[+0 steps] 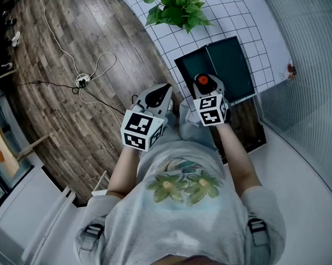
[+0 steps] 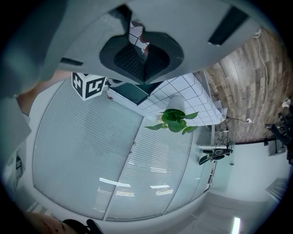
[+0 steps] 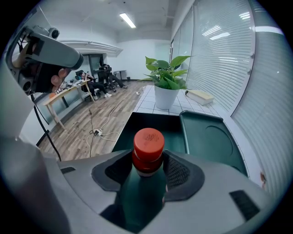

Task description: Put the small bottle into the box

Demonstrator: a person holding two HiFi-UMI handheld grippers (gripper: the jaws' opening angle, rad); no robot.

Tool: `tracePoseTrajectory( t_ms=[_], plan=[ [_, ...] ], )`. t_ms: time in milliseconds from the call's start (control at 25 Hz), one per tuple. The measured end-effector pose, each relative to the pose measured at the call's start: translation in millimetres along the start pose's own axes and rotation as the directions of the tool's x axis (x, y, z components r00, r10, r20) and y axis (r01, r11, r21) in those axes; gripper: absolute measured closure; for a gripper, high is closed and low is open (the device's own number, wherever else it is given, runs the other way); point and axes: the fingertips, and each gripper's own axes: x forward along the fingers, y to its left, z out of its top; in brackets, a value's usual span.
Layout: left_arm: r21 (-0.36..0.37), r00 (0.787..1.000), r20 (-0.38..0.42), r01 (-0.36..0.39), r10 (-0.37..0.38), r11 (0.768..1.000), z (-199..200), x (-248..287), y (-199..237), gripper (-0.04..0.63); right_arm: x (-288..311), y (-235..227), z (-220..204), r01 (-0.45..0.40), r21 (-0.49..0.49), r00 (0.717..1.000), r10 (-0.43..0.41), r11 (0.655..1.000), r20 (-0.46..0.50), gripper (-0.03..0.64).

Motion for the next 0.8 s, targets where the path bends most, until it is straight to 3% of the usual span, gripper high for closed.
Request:
tracePoseTrajectory(
  t_ms=[560,800],
  plan=[
    [0.019,1.0,0.012,-0.002,0.002,1.0,6.6,-3.1,-0.2,0.588,0.7,3.2,-1.5,0.001,-0.018,0.999,-0.002,1.0,-0.035,0.408],
    [0.059,0.998,0.056,-0.006,0.002,0.998,28.3,-11.1,-4.6,0.588,-17.8,2.9,11.7,-0.019,0.026,1.0,0.019,0.999,-0.007,0.407]
  ],
)
